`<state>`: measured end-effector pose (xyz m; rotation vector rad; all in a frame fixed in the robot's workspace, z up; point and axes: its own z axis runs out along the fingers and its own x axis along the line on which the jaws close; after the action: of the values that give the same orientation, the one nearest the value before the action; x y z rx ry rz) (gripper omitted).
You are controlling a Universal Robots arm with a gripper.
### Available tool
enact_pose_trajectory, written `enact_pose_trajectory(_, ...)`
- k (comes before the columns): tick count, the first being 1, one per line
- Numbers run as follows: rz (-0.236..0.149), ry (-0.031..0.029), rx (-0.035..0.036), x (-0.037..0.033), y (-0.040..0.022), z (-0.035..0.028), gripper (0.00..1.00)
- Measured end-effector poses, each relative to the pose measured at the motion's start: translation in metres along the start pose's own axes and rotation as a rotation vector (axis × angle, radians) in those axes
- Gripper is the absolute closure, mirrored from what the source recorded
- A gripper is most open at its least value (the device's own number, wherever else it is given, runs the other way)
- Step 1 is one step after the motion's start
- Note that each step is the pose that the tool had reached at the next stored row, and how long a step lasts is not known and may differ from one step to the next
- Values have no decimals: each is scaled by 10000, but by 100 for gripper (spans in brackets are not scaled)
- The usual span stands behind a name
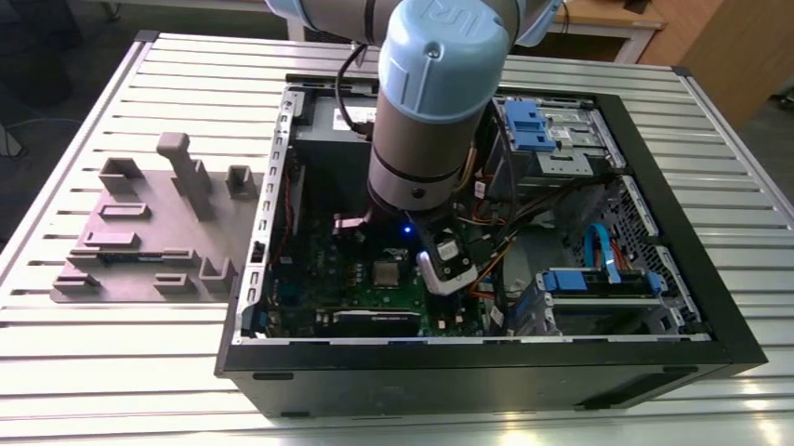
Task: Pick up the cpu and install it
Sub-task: 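Place the cpu into insertion slot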
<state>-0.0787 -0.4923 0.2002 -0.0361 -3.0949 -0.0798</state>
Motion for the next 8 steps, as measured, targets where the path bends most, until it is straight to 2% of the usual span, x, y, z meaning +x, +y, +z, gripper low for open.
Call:
enact_pose_trajectory(2, 1, 8, 0, 1, 1, -21, 47)
enact_pose_trajectory(3, 1, 12, 1, 1, 2, -29, 53)
enact_pose_trajectory(4, 1, 18, 0, 1, 2, -35, 53)
enact_pose_trajectory(7, 2, 26, -2, 2, 3, -44, 71)
enact_pose_trajectory(8, 1, 27, -2, 1, 3, -44, 71)
